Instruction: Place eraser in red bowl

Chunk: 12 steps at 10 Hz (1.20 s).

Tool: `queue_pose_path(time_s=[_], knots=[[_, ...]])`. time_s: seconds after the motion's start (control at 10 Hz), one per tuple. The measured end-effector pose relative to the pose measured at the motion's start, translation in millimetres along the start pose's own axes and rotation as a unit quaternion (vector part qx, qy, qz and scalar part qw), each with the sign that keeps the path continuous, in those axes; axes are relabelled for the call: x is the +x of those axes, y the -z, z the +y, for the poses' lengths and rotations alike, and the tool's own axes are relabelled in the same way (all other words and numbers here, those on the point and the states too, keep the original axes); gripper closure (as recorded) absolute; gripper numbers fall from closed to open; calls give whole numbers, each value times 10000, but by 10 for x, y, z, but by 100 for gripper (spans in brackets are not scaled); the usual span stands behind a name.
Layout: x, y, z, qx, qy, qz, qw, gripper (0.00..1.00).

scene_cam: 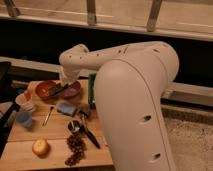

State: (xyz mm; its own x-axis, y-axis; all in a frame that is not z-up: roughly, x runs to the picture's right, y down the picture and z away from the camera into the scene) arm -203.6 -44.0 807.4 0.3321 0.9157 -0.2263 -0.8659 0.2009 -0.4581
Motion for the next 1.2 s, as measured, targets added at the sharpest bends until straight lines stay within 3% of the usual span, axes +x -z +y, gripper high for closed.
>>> queue_pose_path(time_s=[0.2, 0.4, 0.6, 0.8, 1.0, 1.2], knots=[[37, -6, -19, -163, -86, -27, 9998, 83], [174, -88, -257, -529, -418, -204, 9975, 83], [200, -206, -299, -877, -473, -368, 9943, 83], [85, -337, -190, -1109, -414, -464, 9919, 83], [-171, -514, 32, -1263, -231, -527, 9903, 83], [-355, -659, 191, -1291, -26, -503, 9904, 83]])
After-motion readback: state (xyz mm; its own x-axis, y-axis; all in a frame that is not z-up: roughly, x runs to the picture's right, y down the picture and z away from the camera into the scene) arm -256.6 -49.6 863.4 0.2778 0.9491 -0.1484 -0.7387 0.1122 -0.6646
